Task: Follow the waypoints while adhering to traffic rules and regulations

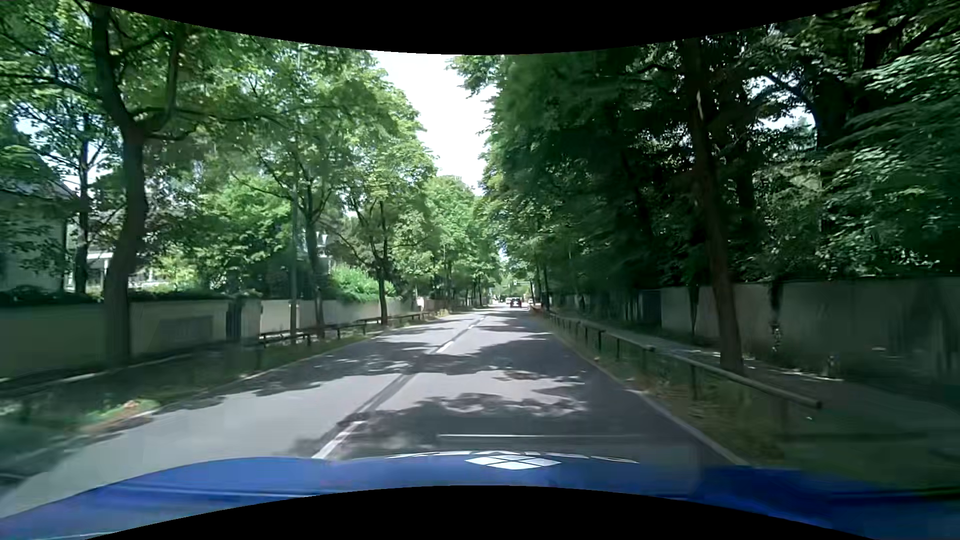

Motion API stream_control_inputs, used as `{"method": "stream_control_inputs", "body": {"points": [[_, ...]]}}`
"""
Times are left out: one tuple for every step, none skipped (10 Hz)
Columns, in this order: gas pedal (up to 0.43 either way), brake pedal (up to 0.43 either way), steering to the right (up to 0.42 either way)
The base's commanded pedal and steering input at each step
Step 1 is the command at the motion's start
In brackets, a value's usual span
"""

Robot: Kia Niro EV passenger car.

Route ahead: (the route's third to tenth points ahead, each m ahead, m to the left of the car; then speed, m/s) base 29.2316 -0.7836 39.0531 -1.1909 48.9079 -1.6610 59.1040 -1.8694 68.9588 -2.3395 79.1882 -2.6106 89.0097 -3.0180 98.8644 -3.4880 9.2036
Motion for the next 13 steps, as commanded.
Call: {"method": "stream_control_inputs", "body": {"points": [[0.13,0.0,0.006],[0.13,0.0,0.006],[0.138,0.0,0.003],[0.138,0.0,0.004],[0.138,0.0,0.004],[0.138,0.0,0.004],[0.138,0.0,0.004],[0.138,0.0,0.004],[0.138,0.0,0.004],[0.138,0.0,0.003],[0.138,0.0,0.005],[0.138,0.0,0.005],[0.138,0.0,0.005]]}}
